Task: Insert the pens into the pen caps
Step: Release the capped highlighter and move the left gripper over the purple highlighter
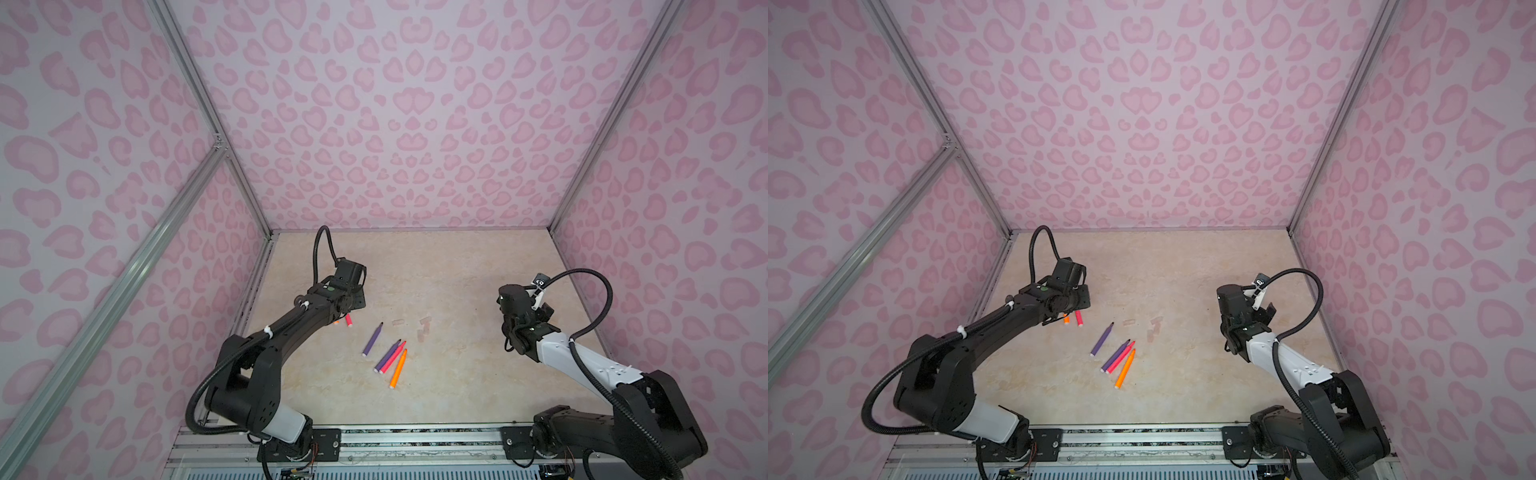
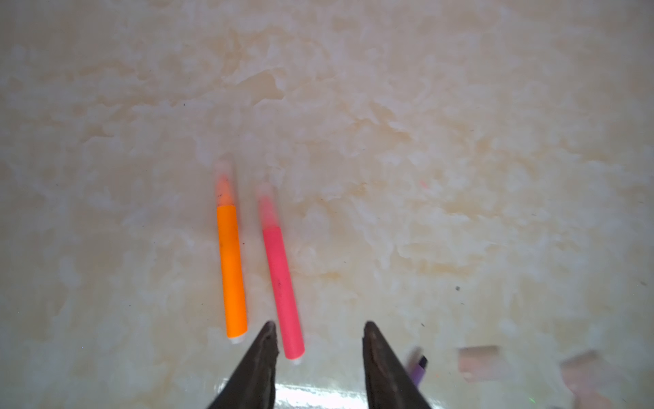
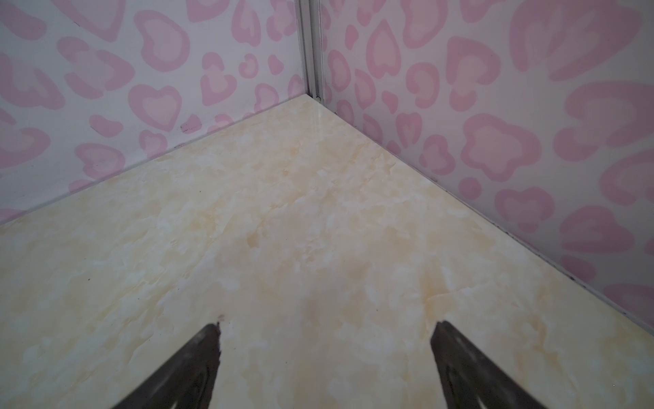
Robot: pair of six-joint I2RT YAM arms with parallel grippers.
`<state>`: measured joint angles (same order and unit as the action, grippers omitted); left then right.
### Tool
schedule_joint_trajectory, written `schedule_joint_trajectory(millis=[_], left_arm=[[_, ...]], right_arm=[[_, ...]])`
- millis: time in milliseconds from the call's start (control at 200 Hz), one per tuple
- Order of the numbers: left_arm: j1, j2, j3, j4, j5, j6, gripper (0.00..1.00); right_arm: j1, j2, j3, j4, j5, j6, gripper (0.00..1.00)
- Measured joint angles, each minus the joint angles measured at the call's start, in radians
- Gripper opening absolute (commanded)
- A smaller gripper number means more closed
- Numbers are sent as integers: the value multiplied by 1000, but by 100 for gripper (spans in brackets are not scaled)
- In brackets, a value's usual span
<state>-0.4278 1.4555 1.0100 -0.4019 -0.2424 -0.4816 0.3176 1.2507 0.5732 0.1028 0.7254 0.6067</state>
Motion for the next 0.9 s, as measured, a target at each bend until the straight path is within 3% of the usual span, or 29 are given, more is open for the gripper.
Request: schedule_joint_trajectory(millis=[185,380,900], left_arm=[[-85,-206,-118,50,84,15,49],[-133,-236,-238,59,140,54,50],[-187,71,-137,7,182,121,46]], right_arm=[[-12,-32,-29,0,-37,11,92],[-13,-17,-19,-1,-53,11,90],[-15,19,18,-31,-53,14,89]])
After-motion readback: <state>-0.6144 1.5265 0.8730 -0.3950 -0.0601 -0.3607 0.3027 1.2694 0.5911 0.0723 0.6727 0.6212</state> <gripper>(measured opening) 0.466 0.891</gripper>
